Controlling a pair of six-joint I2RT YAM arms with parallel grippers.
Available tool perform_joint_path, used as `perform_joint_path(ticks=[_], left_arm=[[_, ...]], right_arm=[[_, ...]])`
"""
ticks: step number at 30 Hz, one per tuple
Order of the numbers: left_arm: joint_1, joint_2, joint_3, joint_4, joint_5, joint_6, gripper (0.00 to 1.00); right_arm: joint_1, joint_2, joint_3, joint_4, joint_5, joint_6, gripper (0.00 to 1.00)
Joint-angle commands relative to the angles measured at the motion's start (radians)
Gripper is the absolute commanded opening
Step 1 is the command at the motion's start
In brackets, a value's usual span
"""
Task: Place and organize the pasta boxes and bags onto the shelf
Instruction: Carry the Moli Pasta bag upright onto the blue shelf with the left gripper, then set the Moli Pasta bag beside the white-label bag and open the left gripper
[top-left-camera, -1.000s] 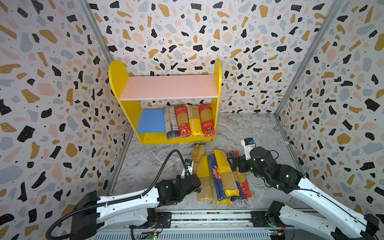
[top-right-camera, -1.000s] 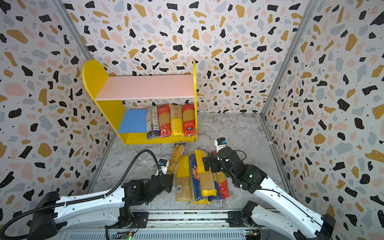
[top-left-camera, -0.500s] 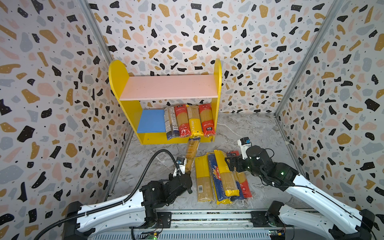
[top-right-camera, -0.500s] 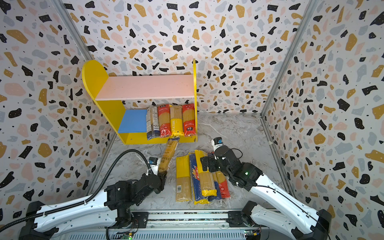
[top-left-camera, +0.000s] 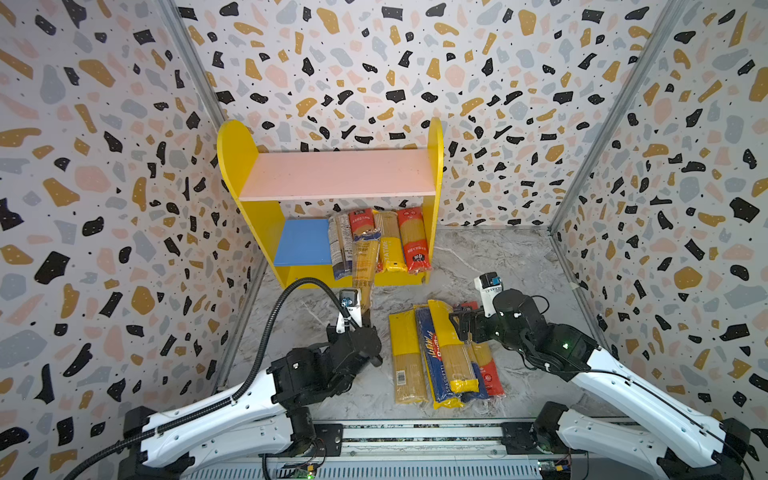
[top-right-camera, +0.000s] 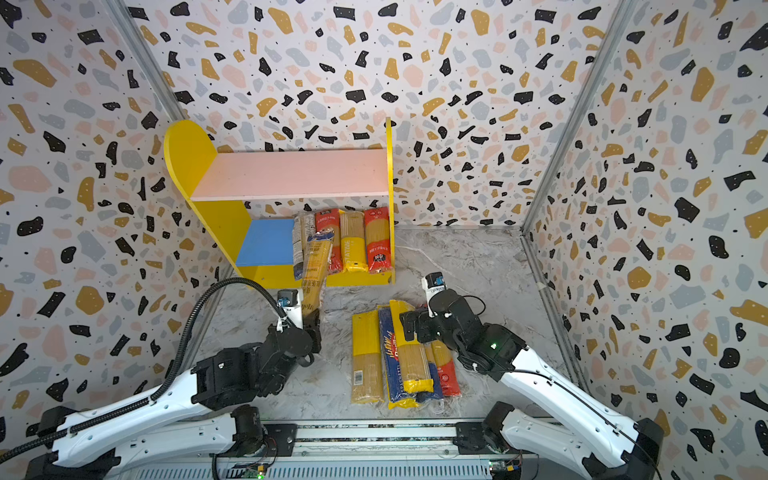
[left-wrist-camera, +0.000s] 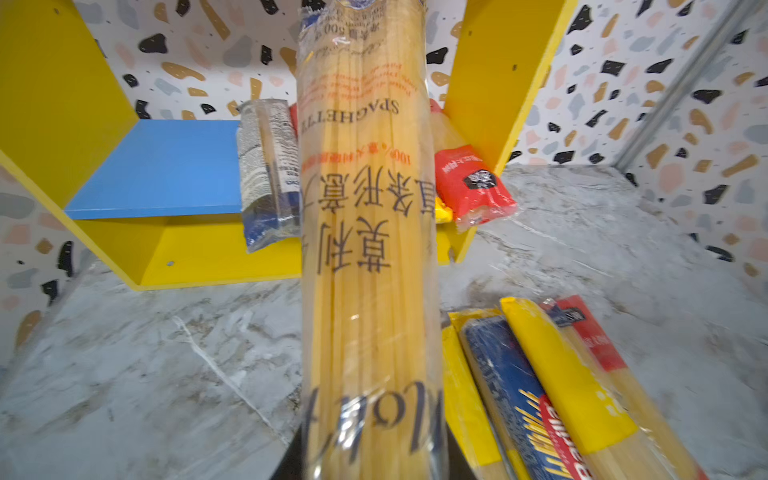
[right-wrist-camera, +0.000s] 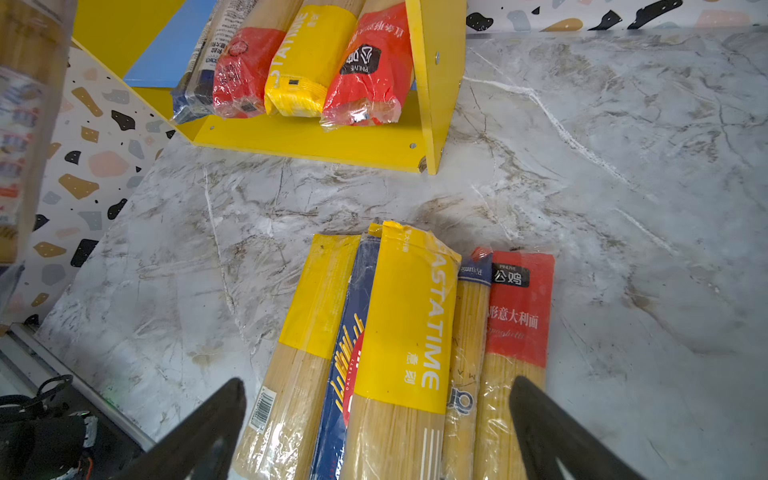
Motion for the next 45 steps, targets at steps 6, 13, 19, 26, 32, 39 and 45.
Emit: perform_joint_path(ticks=[6,13,19,26,32,39,45], left_arm=[[0.381,0.048,0.012,0.313,0.121,0.165,0.13],[0.599,0.214,0.089,0.409,0.259,0.277,0.14],[0.706,0.302,0.144,0.458,0.291,0.326,0.14],[0.797,0.385,0.212,0.495,0.318,0.346,0.15],[0.865,0.487,0.278,0.517,0.371,0.363,0.16],[0.9,0.596,0.334,0.533,0.403,0.366,0.15],[0.928,0.65,0.353,0.544,0.432,0.361,0.15]], right_arm=[[-0.068,0.009,0.023,0.033,-0.045,-0.046,0.99],[-0.141,0.032,0.033,0.034,-0.104,-0.084,0.99],[-0.163,0.059,0.05,0.024,-0.117,-0.108,0.99],[-0.206,0.099,0.067,0.023,-0.151,-0.122,0.99],[-0.225,0.111,0.095,-0.003,-0.151,-0.13,0.99],[-0.258,0.13,0.137,-0.023,-0.16,-0.145,0.99],[-0.267,0.146,0.157,-0.031,-0.157,-0.152,0.99]])
